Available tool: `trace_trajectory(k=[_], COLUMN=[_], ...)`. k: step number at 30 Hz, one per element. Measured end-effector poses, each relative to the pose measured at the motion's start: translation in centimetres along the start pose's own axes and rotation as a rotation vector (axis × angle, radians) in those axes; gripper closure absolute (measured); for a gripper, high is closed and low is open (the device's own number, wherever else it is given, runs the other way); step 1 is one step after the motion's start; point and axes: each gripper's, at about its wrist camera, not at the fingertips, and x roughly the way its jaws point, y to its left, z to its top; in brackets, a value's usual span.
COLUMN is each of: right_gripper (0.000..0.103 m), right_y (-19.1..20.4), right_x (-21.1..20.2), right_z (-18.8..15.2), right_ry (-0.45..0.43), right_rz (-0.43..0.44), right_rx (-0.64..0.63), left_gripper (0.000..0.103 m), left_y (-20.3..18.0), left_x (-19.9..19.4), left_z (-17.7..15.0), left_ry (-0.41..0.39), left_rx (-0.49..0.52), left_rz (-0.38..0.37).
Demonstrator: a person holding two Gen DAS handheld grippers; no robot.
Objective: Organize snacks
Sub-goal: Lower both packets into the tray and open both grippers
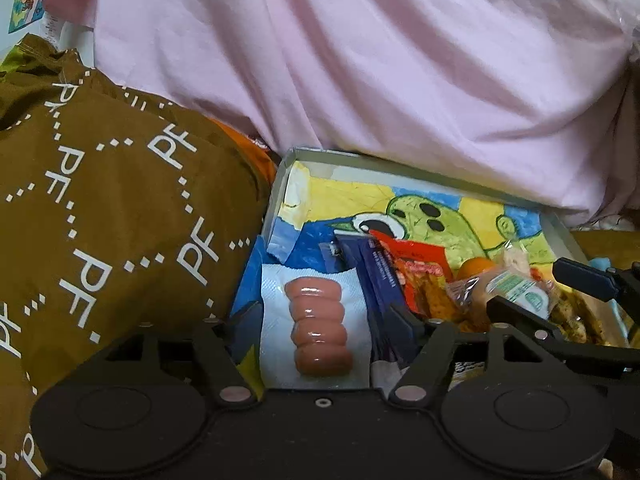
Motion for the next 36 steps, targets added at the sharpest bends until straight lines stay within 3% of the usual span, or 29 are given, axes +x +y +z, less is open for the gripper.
trace_trajectory(k=[3, 16, 36], right_gripper=[0.023, 0.007, 0.000], right_y=[-0.4, -1.5, -1.9], right_x=[-0.5, -3.6, -8.0], right_z=[0.3, 1.8, 4.1], right_ry=[-0.013, -0.053, -0.031], right_rz=[-0.009, -0.064, -0.086], right_rx=[0.016, 0.069, 0.138], left_gripper=[0.016, 0.001, 0.001], left_y=[-0.2, 0.4, 0.5], left_x=[-0.7, -3.8, -8.8], left_z=[0.1, 0.8, 2.2], left_ry=[-0.018, -0.067, -0.088], left_rx=[-0.016, -0.051, -0.025], left_rz=[0.002, 0.030, 0.074])
